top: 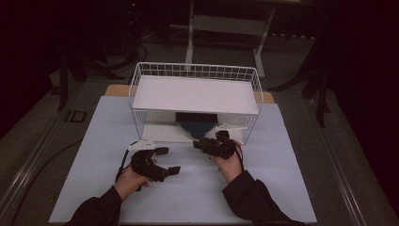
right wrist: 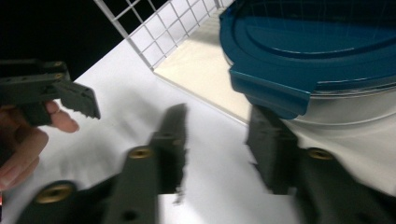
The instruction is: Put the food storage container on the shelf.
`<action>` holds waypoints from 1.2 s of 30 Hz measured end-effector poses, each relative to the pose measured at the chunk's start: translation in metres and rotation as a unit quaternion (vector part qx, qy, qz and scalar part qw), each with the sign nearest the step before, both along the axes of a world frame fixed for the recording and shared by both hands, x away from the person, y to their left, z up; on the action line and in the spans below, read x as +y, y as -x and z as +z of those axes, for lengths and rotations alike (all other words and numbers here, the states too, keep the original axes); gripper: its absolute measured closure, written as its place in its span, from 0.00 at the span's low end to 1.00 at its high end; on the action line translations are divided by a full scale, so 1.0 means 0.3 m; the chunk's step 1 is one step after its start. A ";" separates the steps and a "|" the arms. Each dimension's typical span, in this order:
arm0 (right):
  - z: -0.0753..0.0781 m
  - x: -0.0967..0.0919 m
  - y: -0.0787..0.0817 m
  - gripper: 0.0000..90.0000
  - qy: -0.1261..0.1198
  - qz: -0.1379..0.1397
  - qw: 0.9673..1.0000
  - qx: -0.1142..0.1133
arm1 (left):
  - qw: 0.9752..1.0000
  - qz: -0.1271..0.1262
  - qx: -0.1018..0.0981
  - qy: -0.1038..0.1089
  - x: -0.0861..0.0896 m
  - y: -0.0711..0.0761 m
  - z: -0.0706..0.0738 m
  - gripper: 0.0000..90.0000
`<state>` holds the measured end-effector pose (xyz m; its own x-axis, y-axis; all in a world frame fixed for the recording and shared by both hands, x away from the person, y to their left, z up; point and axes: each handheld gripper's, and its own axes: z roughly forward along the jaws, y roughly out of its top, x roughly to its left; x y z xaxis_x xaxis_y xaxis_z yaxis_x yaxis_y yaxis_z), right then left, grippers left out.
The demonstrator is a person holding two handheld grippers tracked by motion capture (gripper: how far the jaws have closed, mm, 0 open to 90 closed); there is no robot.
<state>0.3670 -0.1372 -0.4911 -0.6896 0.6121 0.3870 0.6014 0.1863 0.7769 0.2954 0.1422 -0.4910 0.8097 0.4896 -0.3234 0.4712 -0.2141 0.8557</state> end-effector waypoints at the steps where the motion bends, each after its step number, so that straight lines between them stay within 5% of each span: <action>1: 0.005 -0.002 0.009 0.56 0.002 0.000 1.000 -0.004 | 1.000 -0.001 -0.002 -0.001 0.000 0.002 0.005 0.02; 10: 0.035 -0.023 0.071 0.23 -0.024 0.010 1.000 -0.014 | 1.000 0.004 -0.008 0.003 0.013 0.019 0.052 0.02; 22: 0.062 -0.092 0.170 0.21 -0.012 0.028 0.999 -0.039 | 1.000 -0.003 -0.008 -0.002 0.031 0.064 0.075 0.02; 36: 0.034 -0.203 0.270 0.19 -0.002 0.017 0.999 -0.051 | 1.000 0.000 -0.012 -0.008 0.064 0.117 0.060 0.02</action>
<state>0.2858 -0.1981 -0.4808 -0.7458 0.5866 0.3157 0.5125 0.2026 0.8344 0.2604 0.1614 -0.4730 0.8172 0.4944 -0.2961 0.4502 -0.2270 0.8636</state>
